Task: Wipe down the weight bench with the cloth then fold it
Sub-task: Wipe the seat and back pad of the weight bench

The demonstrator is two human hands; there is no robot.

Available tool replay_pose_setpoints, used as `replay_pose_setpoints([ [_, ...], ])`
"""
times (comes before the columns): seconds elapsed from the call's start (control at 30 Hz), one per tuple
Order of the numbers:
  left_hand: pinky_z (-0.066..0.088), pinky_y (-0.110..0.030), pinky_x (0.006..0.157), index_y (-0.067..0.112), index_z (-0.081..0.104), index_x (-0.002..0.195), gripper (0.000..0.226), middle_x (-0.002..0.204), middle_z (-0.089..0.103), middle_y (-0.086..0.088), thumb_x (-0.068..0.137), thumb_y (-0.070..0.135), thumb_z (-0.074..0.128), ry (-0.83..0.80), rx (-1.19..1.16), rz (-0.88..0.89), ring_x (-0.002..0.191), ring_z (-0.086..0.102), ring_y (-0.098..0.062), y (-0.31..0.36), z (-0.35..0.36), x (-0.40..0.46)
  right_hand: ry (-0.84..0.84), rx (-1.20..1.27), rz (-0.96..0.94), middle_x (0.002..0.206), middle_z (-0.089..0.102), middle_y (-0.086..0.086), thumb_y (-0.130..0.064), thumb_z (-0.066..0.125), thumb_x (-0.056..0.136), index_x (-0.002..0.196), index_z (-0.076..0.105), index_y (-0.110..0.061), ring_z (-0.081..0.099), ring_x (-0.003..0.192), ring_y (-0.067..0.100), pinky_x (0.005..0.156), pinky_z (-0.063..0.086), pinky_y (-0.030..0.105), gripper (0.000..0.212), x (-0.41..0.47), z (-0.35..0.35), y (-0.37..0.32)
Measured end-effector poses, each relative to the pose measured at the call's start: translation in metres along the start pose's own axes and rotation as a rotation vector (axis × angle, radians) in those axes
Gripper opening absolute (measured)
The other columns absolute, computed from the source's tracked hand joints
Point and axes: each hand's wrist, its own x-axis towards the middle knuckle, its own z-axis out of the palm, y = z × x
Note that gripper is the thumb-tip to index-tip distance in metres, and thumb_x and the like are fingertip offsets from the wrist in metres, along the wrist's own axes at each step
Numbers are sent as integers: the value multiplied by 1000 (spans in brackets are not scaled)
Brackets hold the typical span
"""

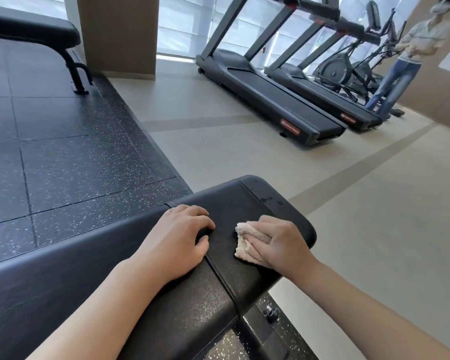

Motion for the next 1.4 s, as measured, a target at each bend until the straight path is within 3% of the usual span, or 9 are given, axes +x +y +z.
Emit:
replay_pose_setpoints([
  [0.3, 41, -37, 111, 32, 75, 112, 36, 128, 64, 16, 86, 36, 51, 16, -2, 4, 121, 55, -14, 3, 2, -1, 37, -206, 186, 80, 70, 8, -40, 59, 94, 78, 74, -12, 63, 81, 30, 67, 43, 35, 36, 146, 44, 11],
  [0.4, 37, -28, 110, 31, 76, 111, 25, 128, 65, 15, 91, 28, 61, 37, -11, 6, 120, 54, -11, 1, 3, -3, 18, -264, 208, 86, 70, 11, -37, 55, 96, 75, 69, -9, 62, 86, 32, 70, 39, 33, 38, 155, 48, -4],
  [0.5, 36, -19, 103, 30, 76, 106, 21, 121, 65, 20, 91, 19, 66, 74, -20, -14, 114, 53, -4, 1, 2, -6, 36, -223, 151, 88, 72, 7, -45, 55, 96, 83, 74, -15, 65, 88, 30, 75, 49, 36, 37, 128, 42, -12],
  [0.67, 46, -27, 101, 35, 75, 102, 22, 119, 64, 24, 89, 19, 68, 87, -15, -13, 115, 56, -3, 1, 3, -10, -6, -55, -16, 72, 51, -8, -38, 65, 91, 87, 73, -31, 54, 71, 11, 67, 43, 32, 12, 29, 12, -22],
  [0.83, 29, -3, 99, 33, 77, 102, 24, 119, 65, 21, 87, 15, 72, 78, -1, 14, 115, 54, 1, 10, 8, -12, 4, -29, 18, 83, 53, -20, -44, 63, 95, 113, 73, -35, 57, 79, -1, 73, 47, 19, 22, -53, -22, 9],
  [0.9, 33, -7, 98, 33, 77, 103, 25, 119, 65, 21, 87, 14, 73, 72, 4, 35, 115, 54, 1, 12, 10, -11, 30, -46, 49, 82, 52, -23, -39, 68, 95, 112, 75, -34, 56, 77, -3, 71, 46, 17, 20, -63, -32, 27],
  [1.03, 42, -26, 104, 35, 75, 104, 22, 121, 64, 22, 88, 22, 68, 83, -5, 62, 118, 56, -2, 11, 11, -9, 96, -121, 143, 72, 50, -6, -41, 66, 94, 94, 75, -28, 53, 65, 12, 63, 49, 37, 16, -46, -35, 56],
  [1.23, 45, -30, 104, 37, 75, 102, 23, 120, 64, 24, 86, 31, 59, 114, -16, 44, 117, 55, 0, 14, 13, -9, 118, -198, 174, 77, 59, -4, -42, 62, 95, 88, 76, -25, 60, 76, 23, 70, 48, 36, 23, 27, -18, 55],
  [1.4, 45, -30, 103, 37, 74, 102, 23, 120, 63, 25, 86, 32, 58, 107, -14, 38, 117, 54, -1, 15, 15, -10, 106, -226, 195, 77, 56, -2, -44, 56, 98, 81, 71, -19, 61, 80, 27, 67, 35, 32, 34, 56, -6, 44],
])
